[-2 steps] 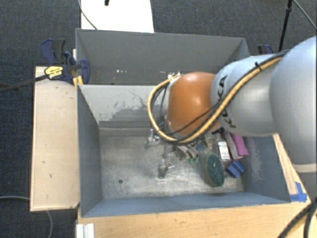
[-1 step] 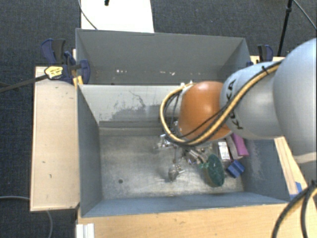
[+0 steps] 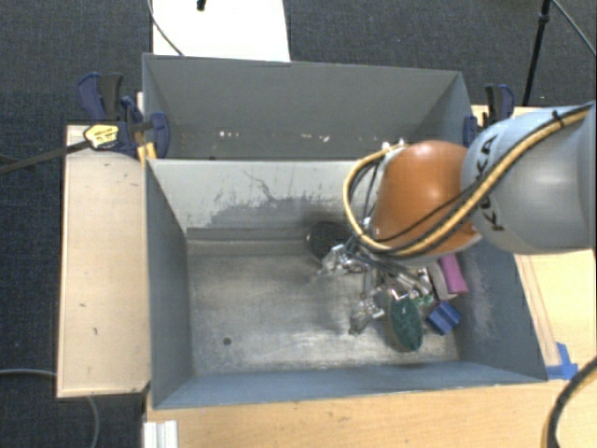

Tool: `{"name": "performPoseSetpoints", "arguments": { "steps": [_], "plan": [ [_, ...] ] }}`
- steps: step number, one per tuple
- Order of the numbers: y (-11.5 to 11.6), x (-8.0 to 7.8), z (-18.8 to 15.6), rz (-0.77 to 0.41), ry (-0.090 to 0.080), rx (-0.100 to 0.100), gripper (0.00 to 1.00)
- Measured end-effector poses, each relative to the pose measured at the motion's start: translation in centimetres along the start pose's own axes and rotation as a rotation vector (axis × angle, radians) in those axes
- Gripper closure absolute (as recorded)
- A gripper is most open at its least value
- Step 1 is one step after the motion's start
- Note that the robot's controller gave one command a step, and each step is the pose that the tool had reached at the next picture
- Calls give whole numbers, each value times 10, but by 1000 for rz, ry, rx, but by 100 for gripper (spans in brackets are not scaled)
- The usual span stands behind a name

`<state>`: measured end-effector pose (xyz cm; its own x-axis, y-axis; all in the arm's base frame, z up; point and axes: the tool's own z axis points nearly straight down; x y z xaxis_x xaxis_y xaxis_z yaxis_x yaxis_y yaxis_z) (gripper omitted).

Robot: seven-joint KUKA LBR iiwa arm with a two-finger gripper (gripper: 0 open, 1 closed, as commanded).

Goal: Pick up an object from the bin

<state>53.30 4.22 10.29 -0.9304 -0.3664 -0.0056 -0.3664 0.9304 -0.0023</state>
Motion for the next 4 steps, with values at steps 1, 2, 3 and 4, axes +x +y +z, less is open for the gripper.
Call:
{"name": "performPoseSetpoints", "arguments": {
  "steps": [1,2,3,4],
  "plan": [
    [-8,-11,17,-39,0,-1,0],
    [-46,53,12,-237,7,-2,0],
    [-98,33,31,-281,0,-3,0],
    [-155,11,28,-328,-1,-9,0]
  ]
}}
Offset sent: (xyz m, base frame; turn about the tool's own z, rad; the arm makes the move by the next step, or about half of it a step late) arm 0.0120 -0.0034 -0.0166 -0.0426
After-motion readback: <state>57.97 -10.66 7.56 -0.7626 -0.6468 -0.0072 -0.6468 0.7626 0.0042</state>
